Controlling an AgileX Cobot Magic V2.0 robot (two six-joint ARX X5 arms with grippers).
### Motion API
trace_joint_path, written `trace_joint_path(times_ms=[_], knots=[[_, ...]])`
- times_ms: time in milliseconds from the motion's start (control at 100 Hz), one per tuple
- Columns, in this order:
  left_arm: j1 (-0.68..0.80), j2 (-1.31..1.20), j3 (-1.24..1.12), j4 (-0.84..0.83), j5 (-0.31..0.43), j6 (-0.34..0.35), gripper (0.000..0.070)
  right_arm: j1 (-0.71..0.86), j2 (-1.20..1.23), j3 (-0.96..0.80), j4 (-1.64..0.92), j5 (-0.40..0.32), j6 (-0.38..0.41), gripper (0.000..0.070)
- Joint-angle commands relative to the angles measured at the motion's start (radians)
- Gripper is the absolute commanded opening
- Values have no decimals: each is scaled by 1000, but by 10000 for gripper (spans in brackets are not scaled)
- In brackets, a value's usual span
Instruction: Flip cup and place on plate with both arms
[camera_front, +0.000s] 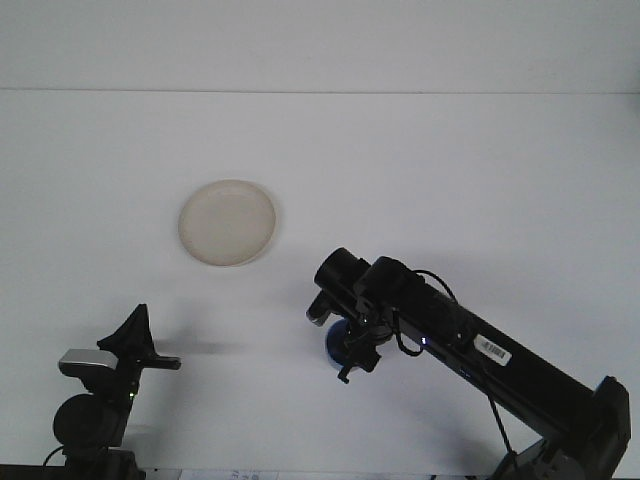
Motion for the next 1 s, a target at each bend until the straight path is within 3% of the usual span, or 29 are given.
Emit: trace_joint_path(times_ms=[0, 60, 300, 540, 990], knots=[[-2, -2, -19, 12, 1, 1, 12, 11, 14, 27, -27, -2, -6, 385], [-2, -2, -19, 12, 1, 1, 12, 11, 14, 39, -27, 1, -2, 417], [-2, -2, -19, 12, 1, 1, 12, -22, 13, 167, -27, 18, 16, 417], [-2, -2, -19, 12, 1, 1, 12, -137, -68, 224, -20, 95, 14, 416], [-2, -2, -19, 12, 1, 1, 12, -574, -573, 18, 284, 95, 39, 416]])
